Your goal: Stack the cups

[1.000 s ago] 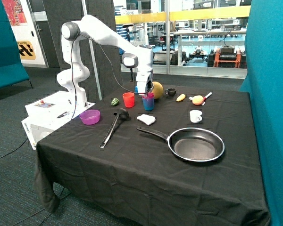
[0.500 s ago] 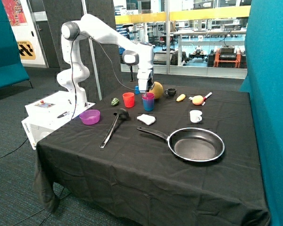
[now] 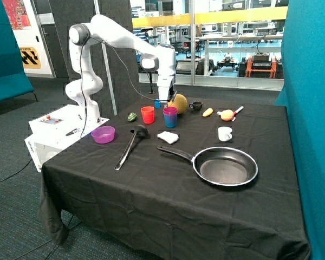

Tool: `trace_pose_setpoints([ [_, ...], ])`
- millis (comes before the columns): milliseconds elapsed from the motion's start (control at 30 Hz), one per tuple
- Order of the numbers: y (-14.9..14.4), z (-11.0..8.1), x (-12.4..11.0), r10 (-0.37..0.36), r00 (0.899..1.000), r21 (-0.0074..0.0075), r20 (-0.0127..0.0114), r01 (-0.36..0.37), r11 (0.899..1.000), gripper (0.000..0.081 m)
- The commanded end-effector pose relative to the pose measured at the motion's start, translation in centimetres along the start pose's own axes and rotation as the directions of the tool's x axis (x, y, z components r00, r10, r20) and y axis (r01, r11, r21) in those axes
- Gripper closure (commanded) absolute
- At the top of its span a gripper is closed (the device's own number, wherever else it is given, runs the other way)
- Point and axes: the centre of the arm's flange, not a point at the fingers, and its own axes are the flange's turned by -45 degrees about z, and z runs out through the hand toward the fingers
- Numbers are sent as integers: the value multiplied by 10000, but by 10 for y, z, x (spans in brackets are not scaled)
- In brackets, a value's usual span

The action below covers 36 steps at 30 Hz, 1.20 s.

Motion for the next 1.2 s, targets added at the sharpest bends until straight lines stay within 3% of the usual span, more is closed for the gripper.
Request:
trace_pose_setpoints([
  [0,-10,-7,-19,-335,9994,3,-52,335,9994,255],
  [400,-13,-10,-45,-353,9994,3,-52,353,9994,277],
  [1000,-13,-13,-85,-356,9994,3,-52,357,9994,403],
  [1167,-12,-13,-97,-352,9994,3,-52,352,9994,403],
])
